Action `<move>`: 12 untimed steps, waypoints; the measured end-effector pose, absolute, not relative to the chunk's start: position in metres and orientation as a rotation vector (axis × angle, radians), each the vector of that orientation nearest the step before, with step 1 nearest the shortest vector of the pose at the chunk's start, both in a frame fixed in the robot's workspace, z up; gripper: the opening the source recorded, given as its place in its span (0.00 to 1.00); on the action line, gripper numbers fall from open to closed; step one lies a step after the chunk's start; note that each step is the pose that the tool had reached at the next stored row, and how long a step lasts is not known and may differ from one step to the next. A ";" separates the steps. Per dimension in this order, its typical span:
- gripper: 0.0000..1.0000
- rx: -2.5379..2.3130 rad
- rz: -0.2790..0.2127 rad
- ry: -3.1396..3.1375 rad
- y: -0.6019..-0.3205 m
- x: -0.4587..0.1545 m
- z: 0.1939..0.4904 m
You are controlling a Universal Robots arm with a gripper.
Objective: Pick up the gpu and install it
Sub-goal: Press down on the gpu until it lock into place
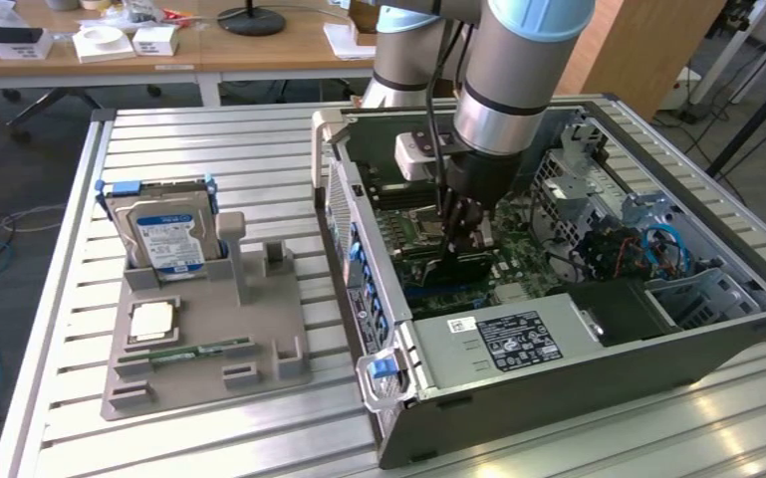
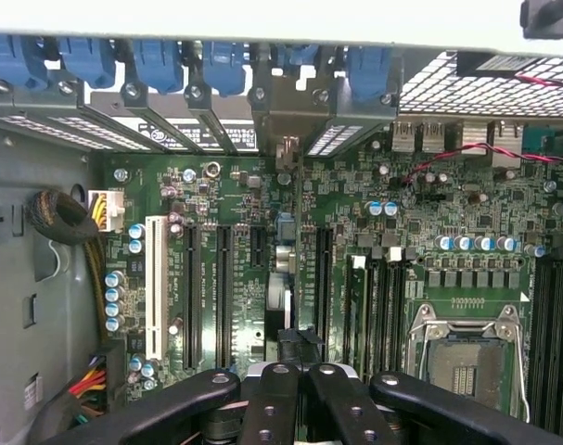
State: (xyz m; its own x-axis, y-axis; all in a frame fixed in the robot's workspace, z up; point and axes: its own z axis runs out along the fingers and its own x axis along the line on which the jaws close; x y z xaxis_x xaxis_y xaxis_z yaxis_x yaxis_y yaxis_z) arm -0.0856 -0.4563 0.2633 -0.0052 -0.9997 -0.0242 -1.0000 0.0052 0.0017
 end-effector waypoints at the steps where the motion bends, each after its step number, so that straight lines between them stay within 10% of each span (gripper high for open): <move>1: 0.10 -2.204 0.028 2.216 -0.456 -0.086 0.263; 12: 0.10 -2.204 0.028 2.216 -0.456 -0.086 0.262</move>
